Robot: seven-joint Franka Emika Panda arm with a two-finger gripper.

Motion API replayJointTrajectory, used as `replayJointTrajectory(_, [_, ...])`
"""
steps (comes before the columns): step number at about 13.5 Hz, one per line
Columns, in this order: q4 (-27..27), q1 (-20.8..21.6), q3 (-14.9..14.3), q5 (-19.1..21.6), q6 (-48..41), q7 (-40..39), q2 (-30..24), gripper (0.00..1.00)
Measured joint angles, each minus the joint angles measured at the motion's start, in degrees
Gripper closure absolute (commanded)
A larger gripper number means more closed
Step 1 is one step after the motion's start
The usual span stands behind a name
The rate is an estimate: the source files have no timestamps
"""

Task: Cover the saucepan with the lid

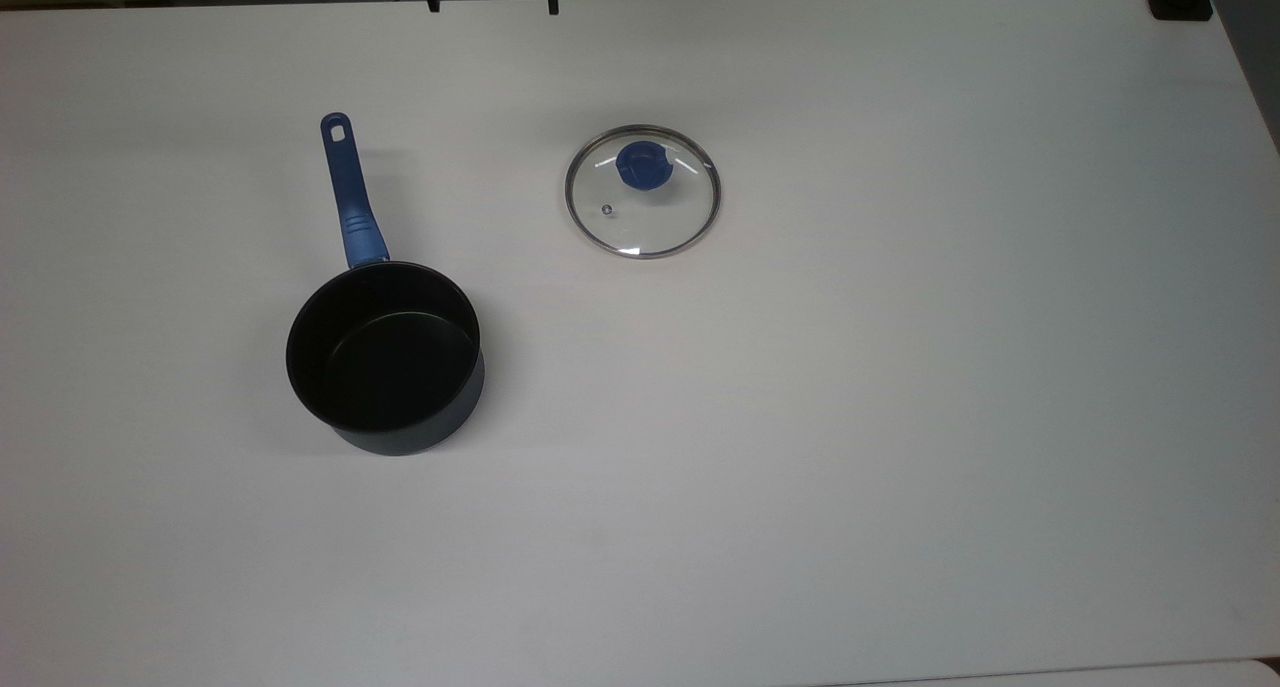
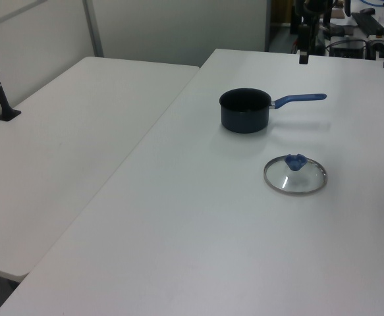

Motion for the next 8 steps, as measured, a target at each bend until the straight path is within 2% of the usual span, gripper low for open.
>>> replayJointTrajectory(8, [1.66, 0.02, -0.22, -0.01, -2.26, 0.01, 0.22, 0.0])
